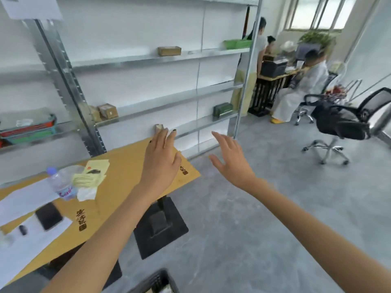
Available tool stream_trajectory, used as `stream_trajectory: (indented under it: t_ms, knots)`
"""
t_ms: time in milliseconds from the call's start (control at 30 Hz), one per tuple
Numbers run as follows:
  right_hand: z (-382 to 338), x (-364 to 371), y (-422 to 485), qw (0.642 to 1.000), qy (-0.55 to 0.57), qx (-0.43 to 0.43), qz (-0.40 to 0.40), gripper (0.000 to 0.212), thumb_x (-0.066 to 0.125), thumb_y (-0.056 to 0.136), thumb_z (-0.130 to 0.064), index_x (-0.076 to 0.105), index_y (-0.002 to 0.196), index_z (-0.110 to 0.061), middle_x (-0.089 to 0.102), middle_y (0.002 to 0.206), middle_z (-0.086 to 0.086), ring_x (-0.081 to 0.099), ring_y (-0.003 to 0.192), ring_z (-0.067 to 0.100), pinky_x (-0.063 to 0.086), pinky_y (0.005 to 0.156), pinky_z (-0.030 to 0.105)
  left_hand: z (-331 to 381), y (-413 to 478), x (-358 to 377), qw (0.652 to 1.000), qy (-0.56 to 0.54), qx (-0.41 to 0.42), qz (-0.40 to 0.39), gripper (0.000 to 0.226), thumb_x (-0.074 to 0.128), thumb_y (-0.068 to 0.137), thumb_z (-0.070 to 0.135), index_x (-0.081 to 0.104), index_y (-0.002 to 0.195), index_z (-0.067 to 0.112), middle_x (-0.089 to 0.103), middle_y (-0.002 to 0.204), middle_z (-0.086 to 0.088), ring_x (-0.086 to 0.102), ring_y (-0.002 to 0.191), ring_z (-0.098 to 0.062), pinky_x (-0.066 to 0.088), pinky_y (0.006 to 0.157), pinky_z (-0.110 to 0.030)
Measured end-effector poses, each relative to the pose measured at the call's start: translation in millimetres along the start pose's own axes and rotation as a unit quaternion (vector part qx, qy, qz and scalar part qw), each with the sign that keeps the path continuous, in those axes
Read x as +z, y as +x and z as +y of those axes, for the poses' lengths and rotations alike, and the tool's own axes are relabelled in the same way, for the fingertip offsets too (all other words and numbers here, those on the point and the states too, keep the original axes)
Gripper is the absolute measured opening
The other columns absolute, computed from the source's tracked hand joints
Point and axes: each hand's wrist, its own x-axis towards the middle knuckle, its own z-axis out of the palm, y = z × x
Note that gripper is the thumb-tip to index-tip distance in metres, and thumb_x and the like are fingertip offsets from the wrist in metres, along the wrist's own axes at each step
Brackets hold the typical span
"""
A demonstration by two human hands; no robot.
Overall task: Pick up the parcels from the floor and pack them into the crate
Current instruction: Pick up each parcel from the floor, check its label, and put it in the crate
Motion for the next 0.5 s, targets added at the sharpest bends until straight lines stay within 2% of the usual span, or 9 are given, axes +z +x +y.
stream_trajectory:
  t_ms: [133,300,500]
  knots:
    - [79.5,-35.6,4.4,0.997,0.009,0.050,0.054,0.065,0.053,0.094,-0.025,0.020,0.150,-0.017,0.040,0.140,0.009,0.036,0.129,0.027,0.030,0.110,0.042,51.3,36.9,56.6,0.999,-0.015,0.027,-0.035,0.055,0.041,0.099,0.026,0.021,0.149,0.015,0.015,0.158,-0.005,0.005,0.147,-0.022,0.010,0.118,-0.037]
    - [185.8,-76.7,14.1,0.994,0.019,0.046,0.102,0.069,0.051,0.095,-0.018,0.012,0.152,-0.018,0.045,0.132,0.010,0.040,0.123,0.027,0.030,0.108,0.037,118.4,95.8,133.4,0.989,-0.005,0.083,-0.122,0.064,0.037,0.100,0.032,-0.001,0.151,0.024,0.001,0.160,-0.006,-0.006,0.147,-0.023,0.009,0.119,-0.045]
    - [315.4,-110.5,19.0,0.989,0.003,0.084,0.121,0.069,0.050,0.095,-0.014,0.011,0.152,-0.017,0.045,0.131,0.009,0.040,0.121,0.024,0.027,0.107,0.033,188.8,165.6,218.0,0.985,0.037,0.102,-0.132,0.068,0.032,0.099,0.040,-0.011,0.150,0.025,-0.008,0.160,-0.004,-0.013,0.146,-0.019,-0.002,0.119,-0.047]
